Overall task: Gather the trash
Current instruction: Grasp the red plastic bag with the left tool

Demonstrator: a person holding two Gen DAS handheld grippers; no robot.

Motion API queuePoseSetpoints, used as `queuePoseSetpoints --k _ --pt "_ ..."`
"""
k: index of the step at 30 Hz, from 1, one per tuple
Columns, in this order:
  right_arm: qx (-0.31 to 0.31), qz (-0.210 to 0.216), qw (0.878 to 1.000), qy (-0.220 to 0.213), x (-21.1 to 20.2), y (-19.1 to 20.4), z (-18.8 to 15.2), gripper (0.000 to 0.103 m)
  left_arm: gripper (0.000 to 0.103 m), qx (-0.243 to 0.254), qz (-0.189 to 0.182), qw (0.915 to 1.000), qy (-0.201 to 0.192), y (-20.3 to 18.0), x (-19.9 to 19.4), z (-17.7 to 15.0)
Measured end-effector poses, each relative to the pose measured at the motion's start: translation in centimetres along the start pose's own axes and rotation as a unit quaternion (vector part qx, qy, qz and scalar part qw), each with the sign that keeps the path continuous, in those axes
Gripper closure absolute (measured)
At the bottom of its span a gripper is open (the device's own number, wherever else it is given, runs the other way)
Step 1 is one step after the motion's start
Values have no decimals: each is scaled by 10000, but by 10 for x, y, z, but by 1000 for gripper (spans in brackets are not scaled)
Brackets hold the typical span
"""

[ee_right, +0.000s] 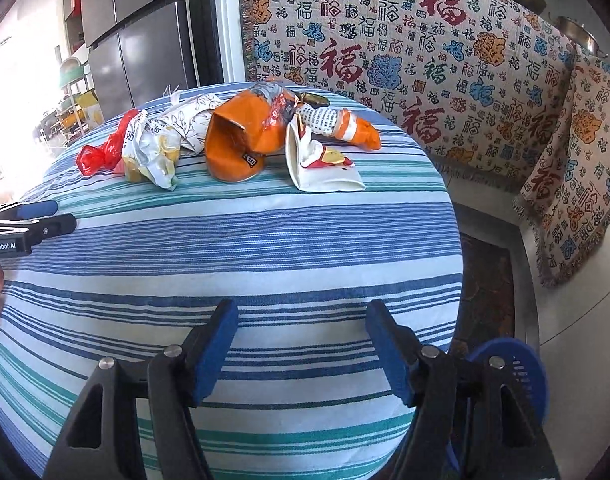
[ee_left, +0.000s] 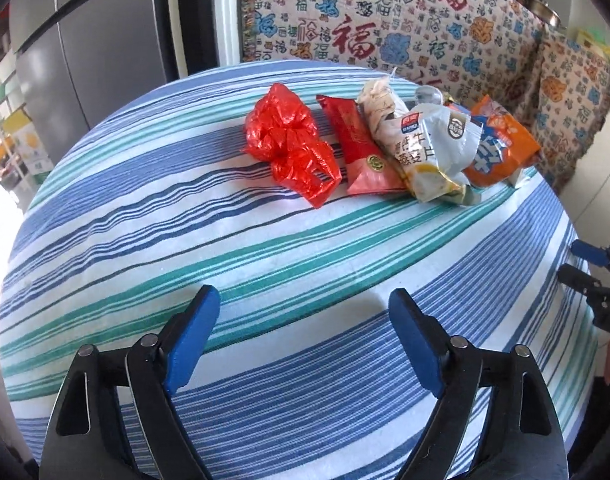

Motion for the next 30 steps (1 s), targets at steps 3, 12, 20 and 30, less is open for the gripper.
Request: queuePoseSetpoints --k 3,12,20,30 --pt "-12 -18 10000 21 4 0 2 30 3 83 140 9997 167 -2 8 4" --pt "52 -111 9997 189 18 1 15 24 0 -75 228 9996 173 22 21 29" --pt "73 -118 9995 289 35 6 33 21 0 -14 225 9996 182 24 34 46" --pt "89 -106 9994 328 60 4 59 15 1 -305 -6 9995 -19 36 45 72"
Point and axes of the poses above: each gripper's, at about its wrist camera, not at the fingertips, and x roughly the way its jaws point, y to its left, z to its top, the point moved 6 cm from there along x, roughly the way its jaws point, and after that the axes turned 14 degrees about -z, right-handed, at the moved point
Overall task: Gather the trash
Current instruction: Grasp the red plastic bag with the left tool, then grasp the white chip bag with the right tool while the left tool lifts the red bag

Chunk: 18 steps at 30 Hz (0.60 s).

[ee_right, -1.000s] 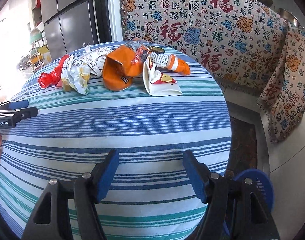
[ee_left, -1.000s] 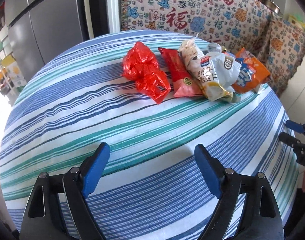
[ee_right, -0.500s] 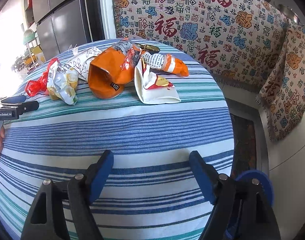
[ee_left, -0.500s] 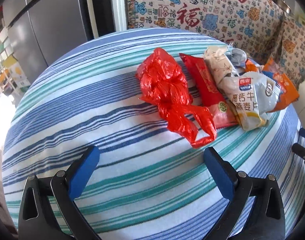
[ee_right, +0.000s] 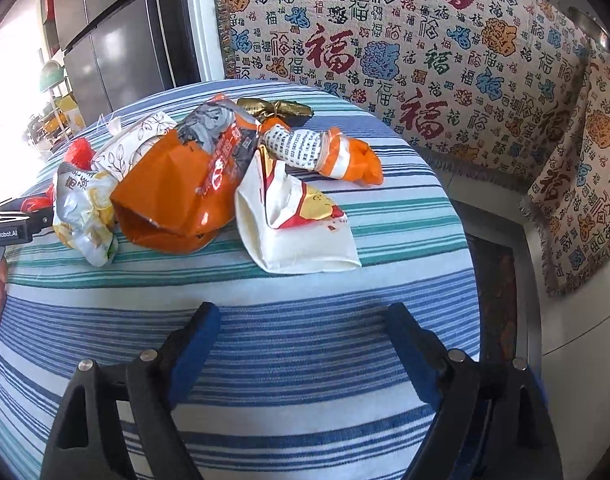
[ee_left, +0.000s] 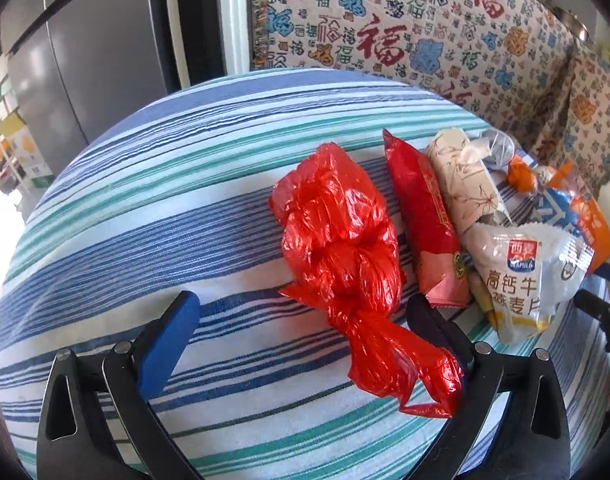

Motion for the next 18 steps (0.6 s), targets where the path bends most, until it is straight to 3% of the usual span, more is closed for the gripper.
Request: queuePoseSetpoints --k 5,8,10,11,13,15,18 --pt "5 7 10000 -57 9 7 14 15 2 -374 -417 9979 -310 9 -6 7" --pt "31 -8 10000 -58 13 9 20 15 9 -409 -413 9977 -360 11 -1 16" --pt "70 -15 10000 -60 15 9 23 16 19 -354 -454 9977 -359 8 1 19" --pt "68 -34 9999 -69 15 10 24 18 23 -294 -480 9978 -346 6 2 20" --pt "61 -33 9999 -130 13 11 27 31 51 -160 -636 9973 -327 -1 2 18" --pt "62 -7 9998 -169 10 9 28 47 54 -32 -621 9976 -311 -6 2 18" --pt "43 75 9998 -174 6 6 24 48 56 49 -574 9979 -308 -9 -1 15"
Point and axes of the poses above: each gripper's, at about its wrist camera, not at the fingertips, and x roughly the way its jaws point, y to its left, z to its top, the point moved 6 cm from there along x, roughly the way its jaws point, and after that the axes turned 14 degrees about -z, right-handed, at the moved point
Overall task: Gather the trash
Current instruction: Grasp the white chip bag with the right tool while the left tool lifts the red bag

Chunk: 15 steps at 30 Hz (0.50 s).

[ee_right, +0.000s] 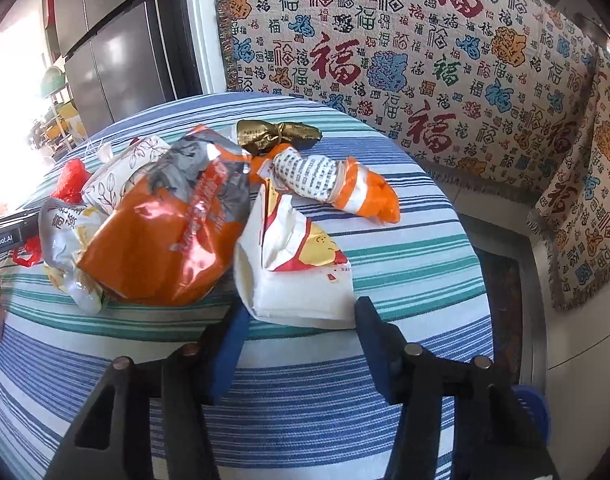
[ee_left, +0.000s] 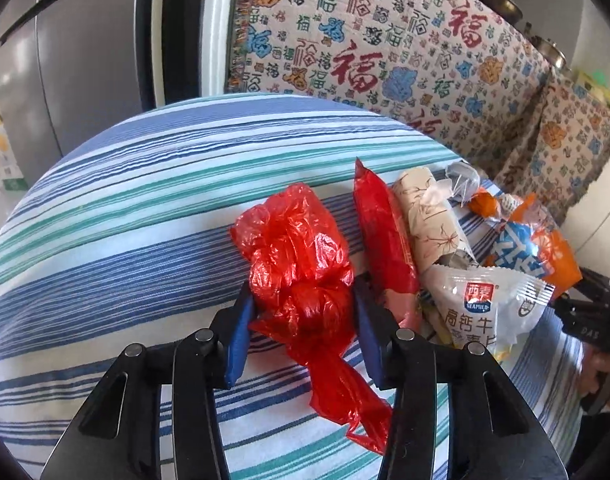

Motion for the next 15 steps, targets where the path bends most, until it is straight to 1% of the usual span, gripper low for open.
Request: queuePoseSetpoints --k 4,11,14,15 --pt "-115 128 9998 21 -12 -7 -14 48 56 58 79 9999 82 1 -14 -12" --pt "-466 238 9986 1 -40 -8 -48 48 55 272 97 9991 316 6 -57 -49" --pt "-485 224 9985 -78 -46 -9 -57 46 50 248 60 9992 318 13 -65 -58" --pt "-482 211 9986 -111 -48 -9 -59 45 41 189 62 9993 304 15 -65 -59"
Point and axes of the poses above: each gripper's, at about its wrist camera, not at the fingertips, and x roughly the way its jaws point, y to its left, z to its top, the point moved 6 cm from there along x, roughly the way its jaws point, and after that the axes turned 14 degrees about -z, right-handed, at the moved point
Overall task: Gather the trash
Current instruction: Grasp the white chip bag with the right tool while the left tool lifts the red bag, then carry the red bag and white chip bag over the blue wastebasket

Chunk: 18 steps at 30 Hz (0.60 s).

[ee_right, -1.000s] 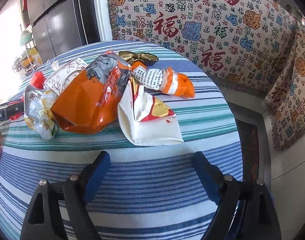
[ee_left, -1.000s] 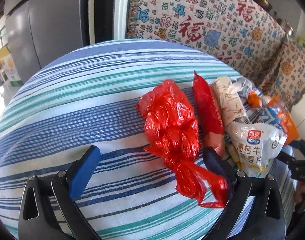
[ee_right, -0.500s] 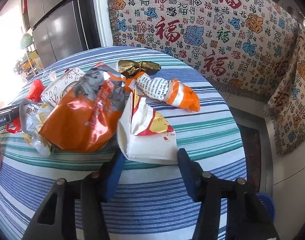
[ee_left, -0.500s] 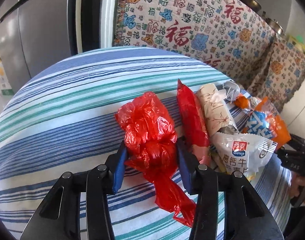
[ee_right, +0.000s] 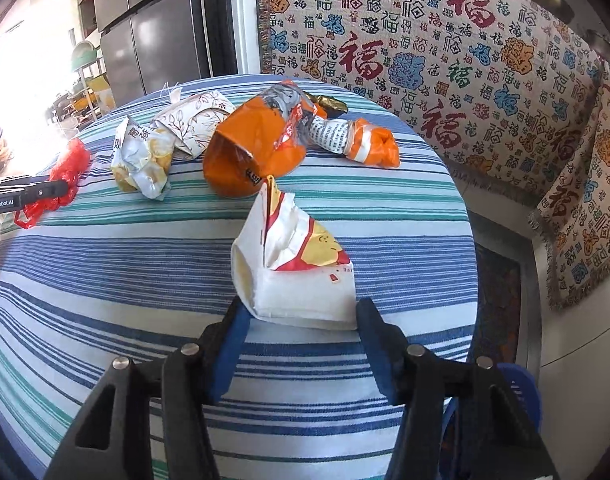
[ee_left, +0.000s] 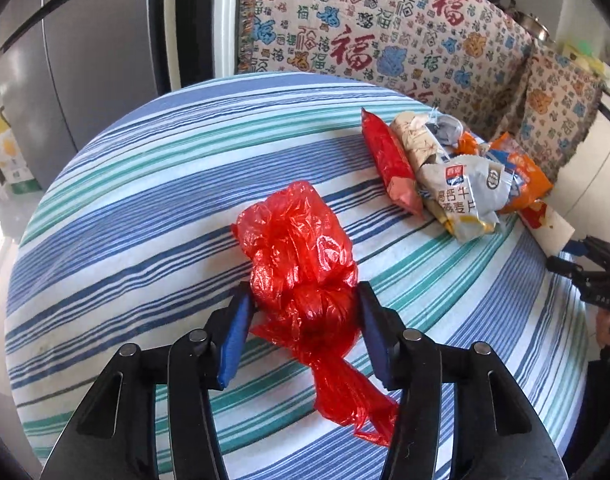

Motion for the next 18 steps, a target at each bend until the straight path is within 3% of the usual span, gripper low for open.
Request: queuePoseSetpoints --k 1,4,5,9,12,17,18 --pt "16 -28 10000 -19 -1 0 -1 45 30 -53 10 10000 0 2 1 0" --pt "103 -96 9999 19 1 -3 -1 33 14 -169 -8 9999 32 8 5 -1" --pt "154 -157 9997 58 3 -5 -1 25 13 -166 15 9999 28 8 6 -1" --pt "177 -75 9998 110 8 -3 2 16 5 24 250 9996 140 1 14 -3" --pt "118 -11 9999 86 10 3 6 16 5 221 606 9976 270 -1 20 -4" --pt "225 0 9997 100 14 5 12 17 6 141 691 9972 239 1 22 -2" --pt "251 -28 9996 109 15 4 13 27 15 147 703 9972 187 1 21 -1"
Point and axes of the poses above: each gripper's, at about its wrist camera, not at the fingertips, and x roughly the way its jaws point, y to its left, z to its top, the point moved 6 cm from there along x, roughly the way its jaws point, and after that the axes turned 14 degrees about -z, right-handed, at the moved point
